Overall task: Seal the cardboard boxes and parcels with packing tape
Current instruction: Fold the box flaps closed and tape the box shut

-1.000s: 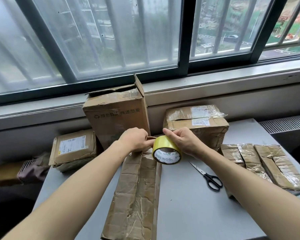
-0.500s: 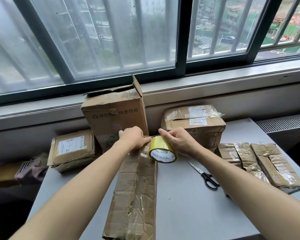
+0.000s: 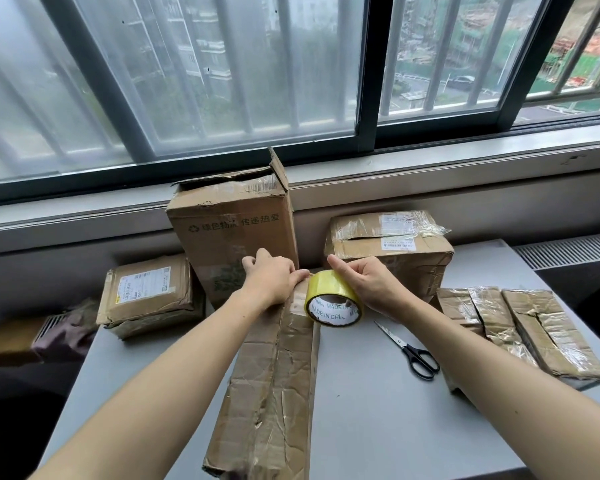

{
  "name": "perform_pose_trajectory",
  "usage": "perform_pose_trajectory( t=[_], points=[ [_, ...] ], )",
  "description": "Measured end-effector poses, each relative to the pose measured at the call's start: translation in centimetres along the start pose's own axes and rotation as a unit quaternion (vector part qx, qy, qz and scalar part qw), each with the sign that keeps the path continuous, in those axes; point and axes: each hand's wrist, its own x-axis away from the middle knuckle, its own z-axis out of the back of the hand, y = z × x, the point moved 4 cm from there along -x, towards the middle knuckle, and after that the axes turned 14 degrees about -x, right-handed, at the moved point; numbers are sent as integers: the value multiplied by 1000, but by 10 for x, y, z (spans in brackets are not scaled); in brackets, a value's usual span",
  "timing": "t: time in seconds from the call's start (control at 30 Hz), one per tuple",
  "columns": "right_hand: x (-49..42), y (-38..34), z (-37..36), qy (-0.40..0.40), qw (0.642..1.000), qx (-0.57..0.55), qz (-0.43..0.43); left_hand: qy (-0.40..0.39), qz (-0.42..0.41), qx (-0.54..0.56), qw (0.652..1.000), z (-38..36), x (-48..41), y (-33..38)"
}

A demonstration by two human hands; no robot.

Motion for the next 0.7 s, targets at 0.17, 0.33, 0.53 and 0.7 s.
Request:
perform_pose_trajectory(
  t=[0.17, 0.33, 0.53, 0.7],
  points=[
    [3, 2, 1, -7, 1000, -5, 3, 107, 15, 82, 991, -15, 8, 6],
    [1, 1, -4, -3, 1000, -1, 6, 115, 42, 72, 990, -20, 8, 15],
    [0, 1, -5, 5, 1000, -5, 4, 109, 103, 14, 989, -21, 14, 25],
    [-2, 2, -9, 16, 1000, -7, -2, 117, 101, -2, 988, -27, 15, 27]
  ],
)
